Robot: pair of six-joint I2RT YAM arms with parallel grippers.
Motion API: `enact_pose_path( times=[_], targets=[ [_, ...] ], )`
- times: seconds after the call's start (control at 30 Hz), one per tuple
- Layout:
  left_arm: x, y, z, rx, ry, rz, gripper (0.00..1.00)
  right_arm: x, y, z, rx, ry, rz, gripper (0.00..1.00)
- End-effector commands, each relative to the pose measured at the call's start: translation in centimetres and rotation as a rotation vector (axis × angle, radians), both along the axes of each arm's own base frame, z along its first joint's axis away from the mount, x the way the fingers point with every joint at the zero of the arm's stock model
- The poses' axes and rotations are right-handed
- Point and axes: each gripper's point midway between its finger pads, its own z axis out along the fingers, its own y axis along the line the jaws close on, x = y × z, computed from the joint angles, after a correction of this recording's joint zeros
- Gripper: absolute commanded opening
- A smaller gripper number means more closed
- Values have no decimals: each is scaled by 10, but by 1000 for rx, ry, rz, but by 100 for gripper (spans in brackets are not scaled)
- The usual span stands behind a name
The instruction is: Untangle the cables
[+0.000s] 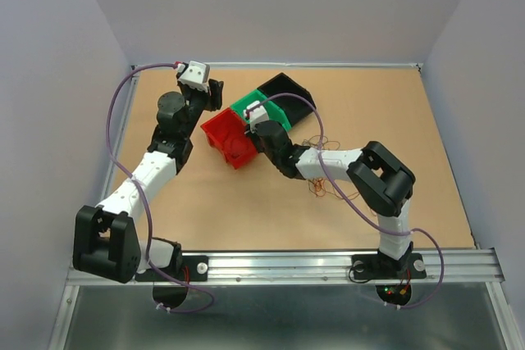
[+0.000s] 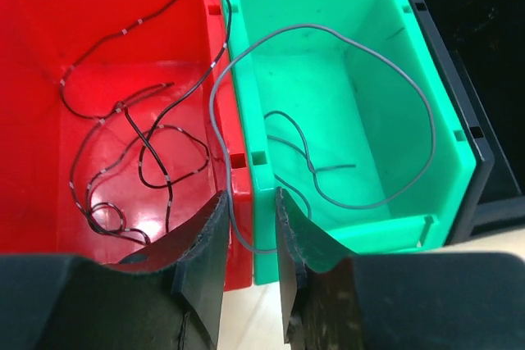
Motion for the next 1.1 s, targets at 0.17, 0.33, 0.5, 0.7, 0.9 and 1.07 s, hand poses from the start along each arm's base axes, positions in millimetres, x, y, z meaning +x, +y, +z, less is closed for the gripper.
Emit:
enact_pose_path(
  times=[0.17, 0.33, 0.5, 0.7, 0.9, 1.07],
  targets=[
    [10, -7, 10, 13, -38, -39, 63, -12, 23, 57, 218, -7, 170, 1],
    [24, -16, -8, 43, 19, -68, 64, -11, 22, 48, 207, 25, 195, 1],
    [52, -30, -47, 97, 149, -107, 65, -15, 26, 41, 232, 62, 205, 0],
    [76, -39, -89, 130, 286, -139, 62, -10, 23, 29, 251, 118, 189, 21],
    [74, -33, -84, 133, 259, -119, 62, -12, 18, 34, 264, 118, 187, 52],
    [66, -27, -69, 117, 210, -100, 62, -29, 2, 63, 325, 80, 193, 70]
  ],
)
